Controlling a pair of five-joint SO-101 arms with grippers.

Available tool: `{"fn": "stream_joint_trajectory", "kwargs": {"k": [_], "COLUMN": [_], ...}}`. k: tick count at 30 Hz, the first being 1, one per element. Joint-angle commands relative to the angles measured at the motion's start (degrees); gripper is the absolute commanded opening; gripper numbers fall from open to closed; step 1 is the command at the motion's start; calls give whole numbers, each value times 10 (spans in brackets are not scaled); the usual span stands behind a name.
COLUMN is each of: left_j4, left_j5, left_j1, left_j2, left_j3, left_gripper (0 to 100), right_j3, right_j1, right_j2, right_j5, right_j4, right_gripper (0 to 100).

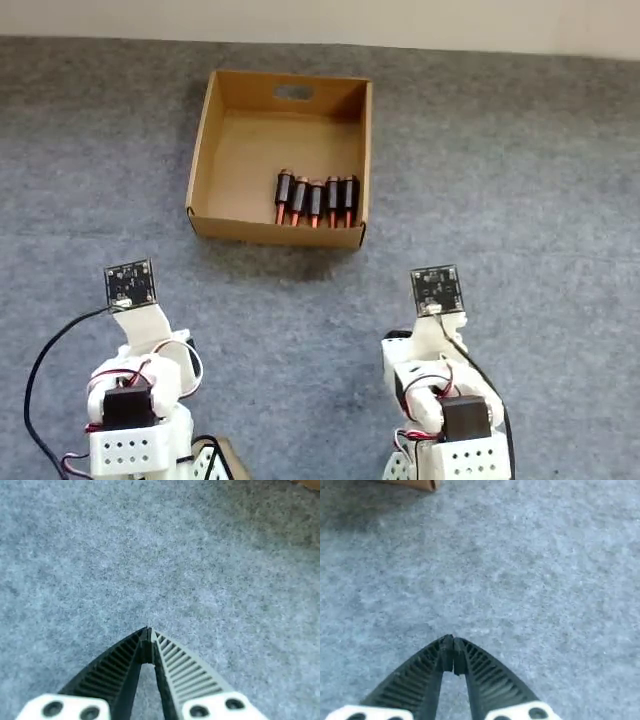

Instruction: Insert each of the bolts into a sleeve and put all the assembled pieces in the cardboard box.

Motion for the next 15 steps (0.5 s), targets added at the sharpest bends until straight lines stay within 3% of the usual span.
{"fn": "stream_joint_trajectory", "kwargs": {"k": [1, 15], "left_j4": [4, 4], "left_j5": [4, 4], "left_j1": [11, 10], "left_j2": [-5, -12], "left_j3": [10, 10], "left_gripper": [8, 8], "right_j3": [80, 80], "right_j1": [4, 4], "right_j2": [-6, -2], "right_j5": [5, 5], "right_j4": [3, 3], "right_gripper": [6, 6]}}
